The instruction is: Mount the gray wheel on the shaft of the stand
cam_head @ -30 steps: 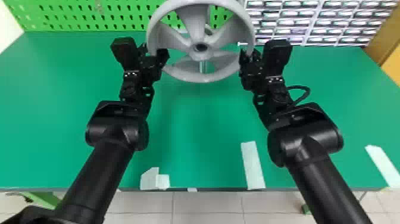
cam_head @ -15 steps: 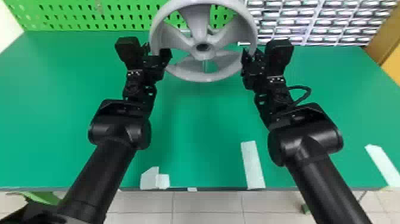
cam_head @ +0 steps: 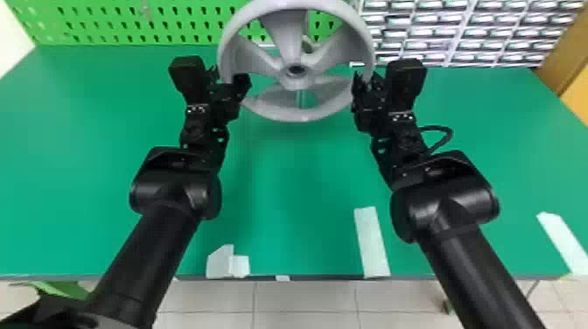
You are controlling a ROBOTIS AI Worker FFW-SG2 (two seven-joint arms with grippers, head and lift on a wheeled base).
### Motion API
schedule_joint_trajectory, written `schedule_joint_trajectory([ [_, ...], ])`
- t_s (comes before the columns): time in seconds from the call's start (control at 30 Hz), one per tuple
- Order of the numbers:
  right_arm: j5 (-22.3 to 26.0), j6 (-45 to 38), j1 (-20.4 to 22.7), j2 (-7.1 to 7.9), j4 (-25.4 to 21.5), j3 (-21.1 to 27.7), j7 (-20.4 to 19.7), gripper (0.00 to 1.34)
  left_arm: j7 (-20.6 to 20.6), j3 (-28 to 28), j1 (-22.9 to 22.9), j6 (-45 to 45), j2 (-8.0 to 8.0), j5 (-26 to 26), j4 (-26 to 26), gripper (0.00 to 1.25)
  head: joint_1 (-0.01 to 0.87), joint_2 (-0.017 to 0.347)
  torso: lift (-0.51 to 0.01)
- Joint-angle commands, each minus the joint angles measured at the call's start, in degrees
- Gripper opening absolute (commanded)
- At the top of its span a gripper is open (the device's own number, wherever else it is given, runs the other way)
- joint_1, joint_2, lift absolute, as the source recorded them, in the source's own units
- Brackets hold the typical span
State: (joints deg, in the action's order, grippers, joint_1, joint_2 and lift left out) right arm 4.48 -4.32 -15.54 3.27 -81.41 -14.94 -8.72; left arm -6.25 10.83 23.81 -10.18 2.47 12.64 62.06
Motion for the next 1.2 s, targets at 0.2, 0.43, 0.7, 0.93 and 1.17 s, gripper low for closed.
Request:
schedule_joint_trajectory([
  [0.2,0.1,0.5,-0.6,-0.02,0.7,-0.4,-4.6,0.17,-3.7,0.0,0.7,-0.5,-0.10,-0.2,-0.6,0.42,0.865,0.052,-0.101],
  [0.43,0.1,0.5,-1.2,-0.02,1.2,-0.1,-4.6,0.17,-3.7,0.2,1.4,-0.5,-0.10,-0.2,-1.7,0.42,0.865,0.052,-0.101],
  [0.7,0.1,0.5,-1.3,-0.02,1.7,0.0,-4.6,0.17,-3.7,0.4,1.6,-0.9,-0.10,0.0,-2.3,0.42,0.865,0.052,-0.101],
  [0.93,0.1,0.5,-1.3,0.07,1.7,0.0,-4.6,0.17,-3.7,0.4,1.7,-0.6,-0.10,0.2,-2.6,0.42,0.865,0.052,-0.101],
  [1.17,0.2,-0.2,-1.4,0.07,1.9,0.1,-4.6,0.17,-3.6,0.2,1.7,0.0,-0.10,0.4,-2.6,0.42,0.865,0.052,-0.101],
])
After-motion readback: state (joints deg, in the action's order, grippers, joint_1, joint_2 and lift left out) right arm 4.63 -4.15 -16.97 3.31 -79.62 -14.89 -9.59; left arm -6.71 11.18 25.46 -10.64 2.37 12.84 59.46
